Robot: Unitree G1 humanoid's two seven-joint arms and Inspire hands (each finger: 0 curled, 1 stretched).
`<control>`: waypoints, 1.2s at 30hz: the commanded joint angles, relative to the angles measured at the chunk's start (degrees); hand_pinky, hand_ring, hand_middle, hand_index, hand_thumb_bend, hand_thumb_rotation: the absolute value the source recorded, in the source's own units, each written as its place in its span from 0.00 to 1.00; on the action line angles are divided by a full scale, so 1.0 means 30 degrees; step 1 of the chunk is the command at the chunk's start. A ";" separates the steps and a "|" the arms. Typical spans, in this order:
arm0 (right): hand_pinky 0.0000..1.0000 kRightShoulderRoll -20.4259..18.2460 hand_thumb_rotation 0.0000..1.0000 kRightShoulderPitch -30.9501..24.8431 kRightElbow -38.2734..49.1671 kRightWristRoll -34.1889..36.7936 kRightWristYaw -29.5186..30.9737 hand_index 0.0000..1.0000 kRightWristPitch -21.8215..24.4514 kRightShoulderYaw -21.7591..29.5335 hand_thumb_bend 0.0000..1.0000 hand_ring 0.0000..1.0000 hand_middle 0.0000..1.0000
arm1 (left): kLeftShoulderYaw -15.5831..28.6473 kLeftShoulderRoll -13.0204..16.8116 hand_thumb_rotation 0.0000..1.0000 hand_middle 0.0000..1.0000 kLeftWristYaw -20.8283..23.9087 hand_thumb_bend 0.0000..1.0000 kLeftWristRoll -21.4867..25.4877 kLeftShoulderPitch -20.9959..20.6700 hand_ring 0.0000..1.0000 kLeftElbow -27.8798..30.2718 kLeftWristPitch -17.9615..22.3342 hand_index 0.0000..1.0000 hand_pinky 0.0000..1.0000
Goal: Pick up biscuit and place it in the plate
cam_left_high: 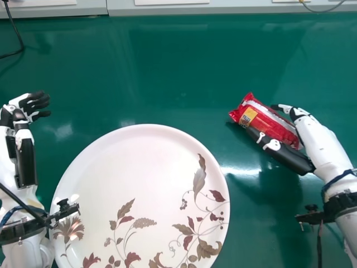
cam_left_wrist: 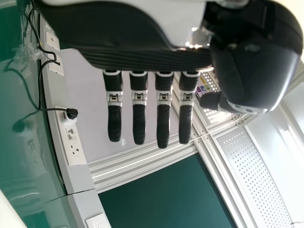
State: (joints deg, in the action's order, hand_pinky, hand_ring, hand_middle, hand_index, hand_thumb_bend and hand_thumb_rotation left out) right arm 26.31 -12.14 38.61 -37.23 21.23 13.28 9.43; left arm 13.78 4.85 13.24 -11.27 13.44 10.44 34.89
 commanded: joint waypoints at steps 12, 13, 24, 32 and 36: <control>0.83 0.3428 0.58 0.1326 0.0780 -0.1276 0.4125 0.96 0.2127 0.0580 1.00 0.95 0.98 | 0.0238 0.0116 0.26 0.70 -0.0223 0.11 0.0031 0.0617 0.70 -0.0860 0.0052 0.71 0.62; 0.84 0.3509 0.58 0.1389 0.0822 -0.1311 0.4301 0.96 0.2238 0.0594 0.99 0.95 0.98 | 0.0248 0.0104 0.26 0.70 -0.0208 0.11 -0.0007 0.0626 0.69 -0.0843 0.0032 0.71 0.60; 0.87 0.5205 0.61 0.2216 0.0658 -0.1967 0.6232 0.98 0.2447 0.0261 0.98 0.96 0.99 | 0.0277 0.0084 0.24 0.70 -0.0224 0.10 -0.0044 0.0723 0.69 -0.0617 -0.0051 0.70 0.60; 0.88 0.6499 0.63 0.3558 0.0052 -0.3404 0.7922 0.99 0.2328 -0.1370 0.94 0.96 1.00 | 0.0253 0.0010 0.27 0.70 -0.0214 0.12 0.0011 0.0730 0.70 -0.0599 -0.0014 0.71 0.62; 0.85 0.6270 0.62 0.3910 -0.0620 -0.4045 0.7445 0.97 0.1803 -0.2164 0.94 0.94 0.98 | 0.0307 0.0056 0.23 0.70 -0.0220 0.11 -0.0043 0.0798 0.70 -0.0592 0.0074 0.71 0.62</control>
State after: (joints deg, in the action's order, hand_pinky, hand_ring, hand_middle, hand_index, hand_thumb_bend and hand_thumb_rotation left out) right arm 45.24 -0.46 37.47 -48.82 44.07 19.41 3.96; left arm 14.08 4.97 12.59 -10.90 14.01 10.91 34.90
